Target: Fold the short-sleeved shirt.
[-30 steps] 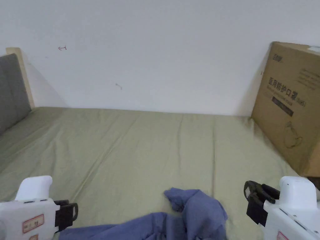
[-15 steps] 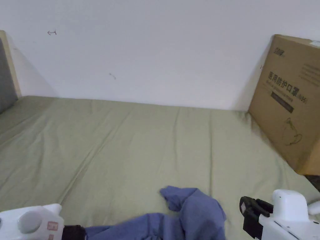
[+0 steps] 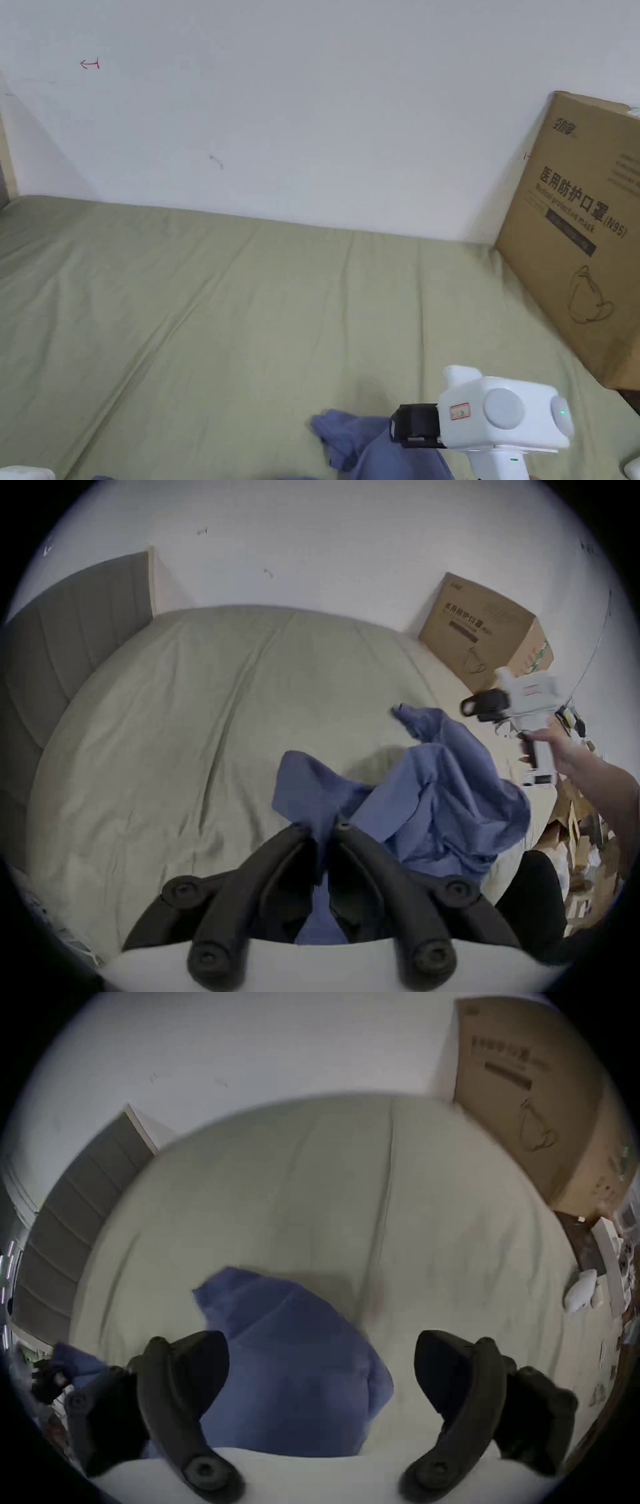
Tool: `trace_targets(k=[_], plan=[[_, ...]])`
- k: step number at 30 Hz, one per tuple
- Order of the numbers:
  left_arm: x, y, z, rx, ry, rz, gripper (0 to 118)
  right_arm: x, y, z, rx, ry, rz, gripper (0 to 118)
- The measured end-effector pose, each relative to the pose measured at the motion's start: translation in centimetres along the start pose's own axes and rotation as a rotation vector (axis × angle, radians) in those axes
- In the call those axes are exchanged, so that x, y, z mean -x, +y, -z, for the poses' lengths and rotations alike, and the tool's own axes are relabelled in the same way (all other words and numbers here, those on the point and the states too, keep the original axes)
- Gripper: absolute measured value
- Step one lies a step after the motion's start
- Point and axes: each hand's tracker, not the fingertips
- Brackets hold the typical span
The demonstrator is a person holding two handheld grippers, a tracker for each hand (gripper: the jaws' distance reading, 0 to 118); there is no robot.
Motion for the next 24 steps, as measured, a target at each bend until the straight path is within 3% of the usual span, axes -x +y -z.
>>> trace_targets(k=[2, 4, 6, 7, 8, 9, 10, 16, 21, 24], plan=[[0.1, 0.1, -0.6, -0.021, -0.004, -0.016, 6, -0.7, 0.3, 2.6, 0.075, -0.083, -0.002, 108], [0.0, 0.0, -0.8, -0.028, 0.007, -0.019, 6, -1.3, -0.1, 4.2, 0.135, -0.07, -0.003, 106], [0.0, 0.0, -0.7, -0.017, 0.015, -0.017, 6, -1.1, -0.8, 4.3, 0.172, -0.02, -0.005, 78], [0.0, 0.0, -0.6, -0.013, 0.019, -0.017, 6, -0.8, -1.2, 3.4, 0.127, -0.056, -0.041, 71], [0.3, -0.1, -0.4, -0.014, 0.021, -0.02, 6, -0.6, -1.5, 2.3, 0.076, -0.048, -0.08, 53], [0.4, -0.1, -0.4, -0.013, 0.022, -0.023, 6, -0.4, -1.5, 1.5, 0.068, 0.003, -0.092, 17], [0.4, -0.1, -0.4, -0.012, 0.024, -0.026, 6, -0.4, -1.7, 0.8, 0.081, -0.004, -0.084, 5], [0.8, 2.0, -4.5, -0.191, 0.048, -0.06, 6, -2.6, -2.3, -8.4, -0.154, 0.108, -0.037, 5], [2.1, 6.5, -8.5, -0.253, 0.056, -0.025, 6, -3.6, -2.5, -19.1, -0.321, 0.069, -0.09, 5], [1.7, 9.6, -10.6, -0.297, 0.042, 0.012, 6, -4.8, -2.0, -24.5, -0.413, 0.103, -0.044, 5]])
